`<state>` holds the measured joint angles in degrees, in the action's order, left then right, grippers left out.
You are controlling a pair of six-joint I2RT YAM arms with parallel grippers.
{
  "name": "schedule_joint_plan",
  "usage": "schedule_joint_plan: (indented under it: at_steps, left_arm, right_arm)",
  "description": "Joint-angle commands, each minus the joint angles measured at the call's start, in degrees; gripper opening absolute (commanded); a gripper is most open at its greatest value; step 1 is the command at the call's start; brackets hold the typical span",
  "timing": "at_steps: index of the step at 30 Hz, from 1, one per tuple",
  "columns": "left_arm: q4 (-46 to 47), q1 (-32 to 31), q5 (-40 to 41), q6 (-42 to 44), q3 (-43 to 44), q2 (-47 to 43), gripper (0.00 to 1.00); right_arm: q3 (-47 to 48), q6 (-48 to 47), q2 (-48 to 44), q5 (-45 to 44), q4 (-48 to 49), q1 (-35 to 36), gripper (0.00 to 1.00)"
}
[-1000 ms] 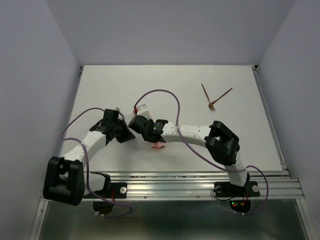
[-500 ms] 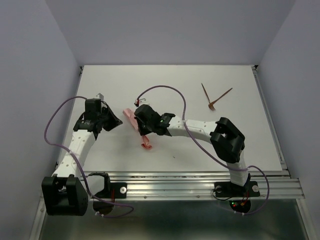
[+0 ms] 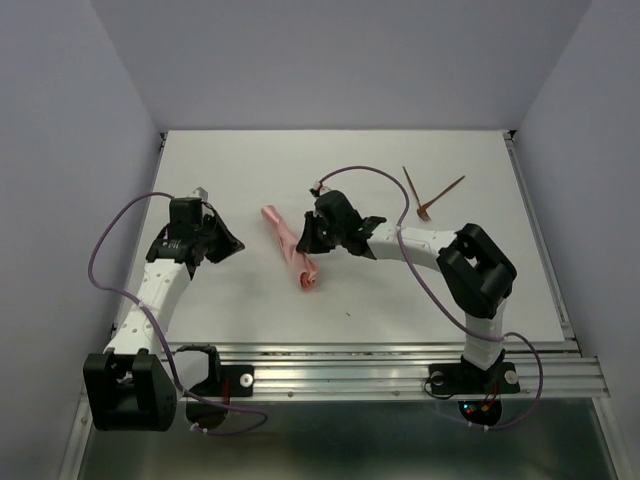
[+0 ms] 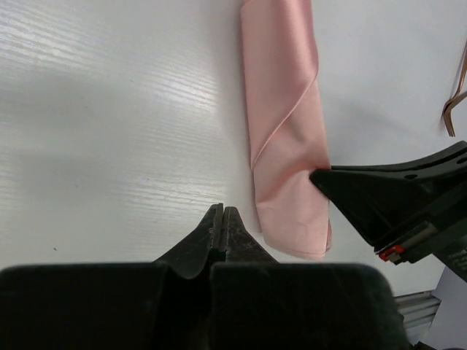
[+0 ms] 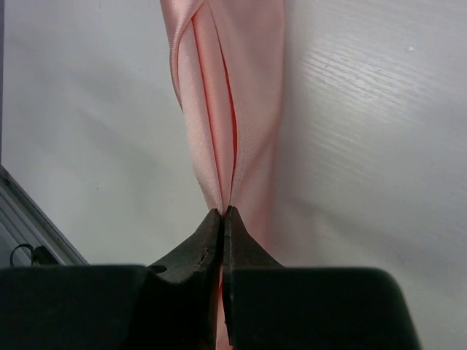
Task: Fold the napkin into a case and place the utensils inside
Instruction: Turn over the smaller rectangle-folded napkin at the center of the board.
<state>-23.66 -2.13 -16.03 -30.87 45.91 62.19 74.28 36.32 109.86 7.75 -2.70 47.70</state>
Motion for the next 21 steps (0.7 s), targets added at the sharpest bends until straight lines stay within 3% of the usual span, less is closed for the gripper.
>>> schedule_joint_plan:
  at_steps: [1, 11, 18, 19, 21]
  left_arm:
    - [0.11, 0.29, -0.58, 1.08, 1.02, -0.06, 0.00]
    - [1.42, 0.29, -2.25, 0.90, -0.65, 0.38, 0.00]
    - [2.74, 0.20, -3.92, 1.17, -0.73, 2.05, 0.00]
    - [3.44, 0.11, -4.70, 1.17, -0.82, 2.66, 0.00]
    - [4.32, -0.07, -5.23, 0.90, -0.82, 3.63, 0.00]
  right_arm:
    - [-2.99, 2.53, -2.72, 7.00, 7.87, -2.52, 0.01]
    - [-7.74, 1.22, -2.64, 12.81, 9.99, -7.53, 0.01]
    - [-10.38, -0.54, -3.78, 12.12, 9.82, -10.70, 0.01]
    - [-10.91, -0.89, -3.87, 11.59, 9.82, -10.70, 0.02]
    - [-11.35, -1.42, -3.87, 10.98, 9.29, -11.84, 0.20]
